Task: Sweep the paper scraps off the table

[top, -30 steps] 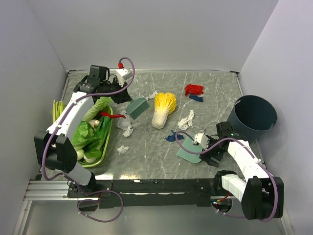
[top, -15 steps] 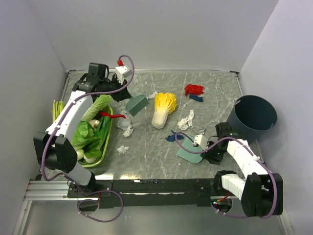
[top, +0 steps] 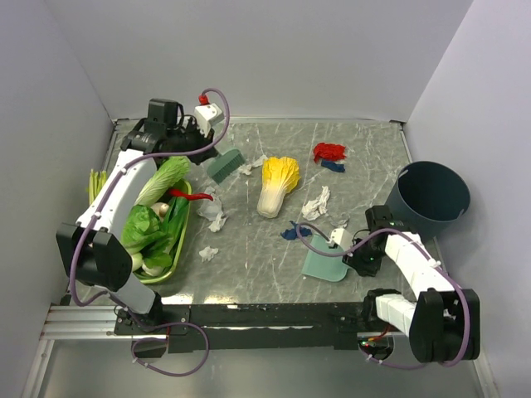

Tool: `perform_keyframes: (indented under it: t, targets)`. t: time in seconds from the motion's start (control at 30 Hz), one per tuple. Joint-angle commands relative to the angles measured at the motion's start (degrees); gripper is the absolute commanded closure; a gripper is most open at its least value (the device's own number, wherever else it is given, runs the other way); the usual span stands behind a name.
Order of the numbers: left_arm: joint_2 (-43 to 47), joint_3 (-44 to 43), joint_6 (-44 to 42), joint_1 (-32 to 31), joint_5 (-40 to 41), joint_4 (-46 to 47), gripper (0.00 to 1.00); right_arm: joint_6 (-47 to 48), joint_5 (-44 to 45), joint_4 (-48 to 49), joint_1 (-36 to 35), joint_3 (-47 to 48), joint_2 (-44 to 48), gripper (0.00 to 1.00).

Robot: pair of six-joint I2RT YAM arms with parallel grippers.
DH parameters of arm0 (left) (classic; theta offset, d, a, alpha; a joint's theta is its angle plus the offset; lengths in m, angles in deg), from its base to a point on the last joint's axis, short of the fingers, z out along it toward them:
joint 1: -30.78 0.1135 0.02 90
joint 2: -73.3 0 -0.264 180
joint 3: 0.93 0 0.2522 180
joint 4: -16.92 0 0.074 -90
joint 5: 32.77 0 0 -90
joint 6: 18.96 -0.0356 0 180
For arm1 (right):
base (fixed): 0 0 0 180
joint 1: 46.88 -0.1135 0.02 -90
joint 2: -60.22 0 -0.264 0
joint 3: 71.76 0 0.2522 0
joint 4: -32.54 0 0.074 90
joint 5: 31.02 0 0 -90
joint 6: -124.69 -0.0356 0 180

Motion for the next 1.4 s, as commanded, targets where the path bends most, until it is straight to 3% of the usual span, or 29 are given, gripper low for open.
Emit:
perform_keyframes:
  t: [0.0, 0.13, 0.27, 0.57, 0.83, 1.03, 1.17, 1.37]
  targets:
    - [-1.03, -3.37, 0.03, 0.05, 5.29, 3.42, 0.99, -1.40, 0.50, -0.81, 0.29, 2.37, -2.04, 0.87]
    - [-4.80, -6.80, -1.29, -1.17, 7.92, 4.82, 0.99, -4.12, -0.65, 0.59, 0.29, 2.46, -1.17, 1.00]
    - [-10.26, -12.34, -1.13, -2.85, 10.83, 7.27, 0.99, -7.20, -0.03, 1.92, 0.29, 2.11, -0.29, 1.00]
    - [-20.45, -15.69, 21.10, -2.85, 8.89, 24.50, 0.99, -12.47, 2.69, 3.41, 0.11, 1.93, 3.66, 1.00]
    - [-27.31, -15.96, 29.02, -3.02, 7.22, 26.01, 0.99, -17.49, -1.61, -0.80, 0.29, 7.64, 1.12, 1.00]
    - [-23.02, -10.34, 27.10, -2.94, 11.17, 23.20, 0.99, -17.40, -2.14, -1.60, 0.20, 9.76, 0.67, 1.00]
    - [-13.64, 1.32, 24.81, -2.94, 10.49, 22.32, 0.99, -20.47, 0.14, 2.62, 0.29, 10.28, 4.18, 1.00]
    - [0.77, 15.58, 20.94, -2.94, 7.14, 18.90, 0.99, -16.88, -5.03, 0.53, -0.24, 11.60, 7.88, 1.00]
